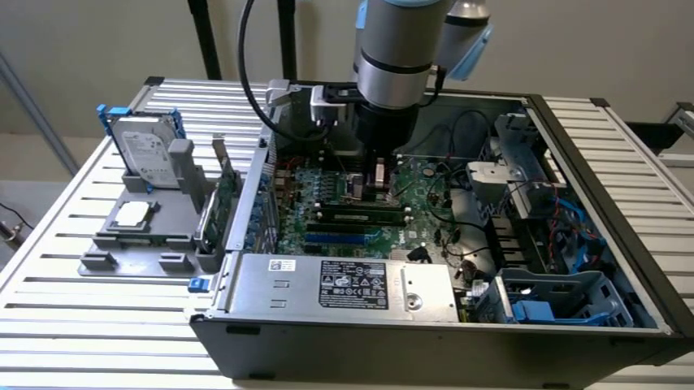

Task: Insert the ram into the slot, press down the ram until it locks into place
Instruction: 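Press down the ram until it locks into place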

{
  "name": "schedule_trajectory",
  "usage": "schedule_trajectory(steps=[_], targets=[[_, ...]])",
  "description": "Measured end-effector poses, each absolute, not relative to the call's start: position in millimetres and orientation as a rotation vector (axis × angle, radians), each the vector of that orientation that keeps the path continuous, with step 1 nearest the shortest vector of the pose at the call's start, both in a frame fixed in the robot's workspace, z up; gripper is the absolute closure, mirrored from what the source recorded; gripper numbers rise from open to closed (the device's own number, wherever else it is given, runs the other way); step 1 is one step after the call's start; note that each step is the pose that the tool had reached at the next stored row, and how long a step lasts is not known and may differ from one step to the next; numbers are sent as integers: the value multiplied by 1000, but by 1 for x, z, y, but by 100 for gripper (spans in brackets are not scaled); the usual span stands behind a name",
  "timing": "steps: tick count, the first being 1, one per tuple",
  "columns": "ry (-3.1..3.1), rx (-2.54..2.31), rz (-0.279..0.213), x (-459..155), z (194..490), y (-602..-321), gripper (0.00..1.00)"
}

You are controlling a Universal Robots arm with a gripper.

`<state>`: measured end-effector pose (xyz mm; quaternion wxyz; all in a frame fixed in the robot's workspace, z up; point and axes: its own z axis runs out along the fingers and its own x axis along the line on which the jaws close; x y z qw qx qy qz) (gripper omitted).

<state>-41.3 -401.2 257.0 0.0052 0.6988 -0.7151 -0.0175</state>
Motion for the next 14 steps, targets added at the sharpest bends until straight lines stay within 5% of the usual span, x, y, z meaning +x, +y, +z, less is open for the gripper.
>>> schedule_trajectory(steps=[14], targets=[[-2241,2186,-55,-41,257,-401,89]])
